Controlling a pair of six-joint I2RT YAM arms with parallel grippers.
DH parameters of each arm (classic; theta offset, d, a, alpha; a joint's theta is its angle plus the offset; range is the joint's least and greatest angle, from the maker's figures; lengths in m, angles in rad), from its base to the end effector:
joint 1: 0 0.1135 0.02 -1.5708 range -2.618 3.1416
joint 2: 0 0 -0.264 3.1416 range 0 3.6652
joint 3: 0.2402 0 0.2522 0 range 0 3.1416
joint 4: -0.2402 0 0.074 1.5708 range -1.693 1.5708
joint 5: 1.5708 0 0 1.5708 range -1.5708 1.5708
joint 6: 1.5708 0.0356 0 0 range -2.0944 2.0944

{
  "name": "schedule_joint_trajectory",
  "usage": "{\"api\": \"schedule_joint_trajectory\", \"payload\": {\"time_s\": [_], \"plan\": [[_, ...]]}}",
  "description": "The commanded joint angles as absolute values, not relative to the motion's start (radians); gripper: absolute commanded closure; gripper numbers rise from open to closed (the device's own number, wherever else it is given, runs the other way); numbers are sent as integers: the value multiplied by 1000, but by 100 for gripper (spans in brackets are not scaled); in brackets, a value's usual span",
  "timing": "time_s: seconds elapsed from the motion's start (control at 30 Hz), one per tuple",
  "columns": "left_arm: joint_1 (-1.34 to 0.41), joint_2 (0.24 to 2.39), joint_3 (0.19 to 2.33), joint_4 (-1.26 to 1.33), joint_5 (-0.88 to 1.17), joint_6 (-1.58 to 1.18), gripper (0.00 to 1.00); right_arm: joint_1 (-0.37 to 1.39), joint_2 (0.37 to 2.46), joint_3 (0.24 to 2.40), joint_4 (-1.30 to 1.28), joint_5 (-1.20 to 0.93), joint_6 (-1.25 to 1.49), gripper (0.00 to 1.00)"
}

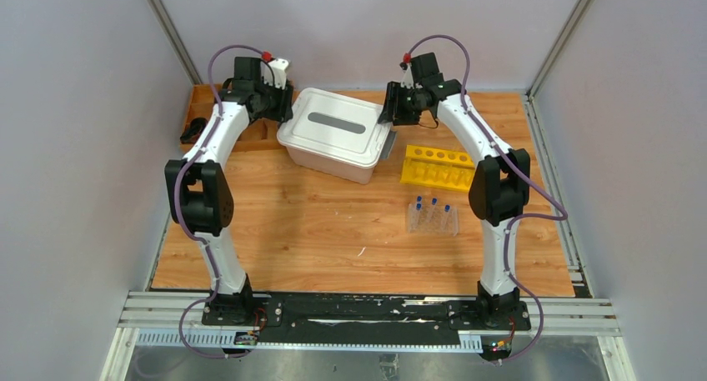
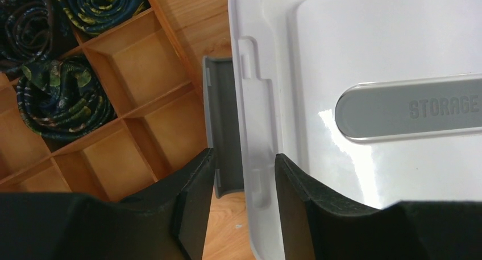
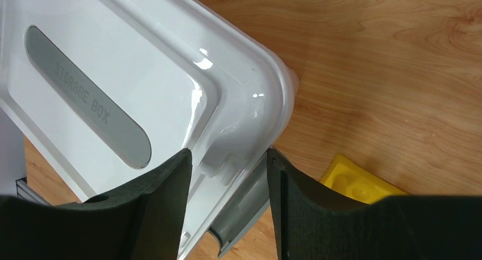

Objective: Organize the chemistry lab equipment

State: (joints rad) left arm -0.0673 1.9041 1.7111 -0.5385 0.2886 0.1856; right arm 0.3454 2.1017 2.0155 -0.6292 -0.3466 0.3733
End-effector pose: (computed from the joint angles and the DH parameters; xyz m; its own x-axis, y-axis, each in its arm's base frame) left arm 0.4371 -0.0396 0.3026 -0.6041 0.2180 -0.7665 0.3941 0.9178 -0.0495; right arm 0.4513 0.1753 0.3093 -0.7788 0.0843 -0.6216 -0.2961 0.8242 0.4827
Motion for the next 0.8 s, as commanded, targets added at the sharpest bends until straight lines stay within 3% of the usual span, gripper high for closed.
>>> {"api": "schedule_joint_trajectory", "payload": {"time_s": [0.0,0.27,0.5,0.77], "plan": [[-63,1956,1704,-566,285,194,53,357,2104,2054,-646,-344,365,45],[-63,1962,1693,-583,369,161,52,356,2139,2057,-646,-349,359,48],[-67,1900,1598,-627,558,143,73,354,2136,2059,-652,-411,339,55],[-93,1760,1432,-693,622,188,81,351,2113,2032,-678,-451,316,60]]}}
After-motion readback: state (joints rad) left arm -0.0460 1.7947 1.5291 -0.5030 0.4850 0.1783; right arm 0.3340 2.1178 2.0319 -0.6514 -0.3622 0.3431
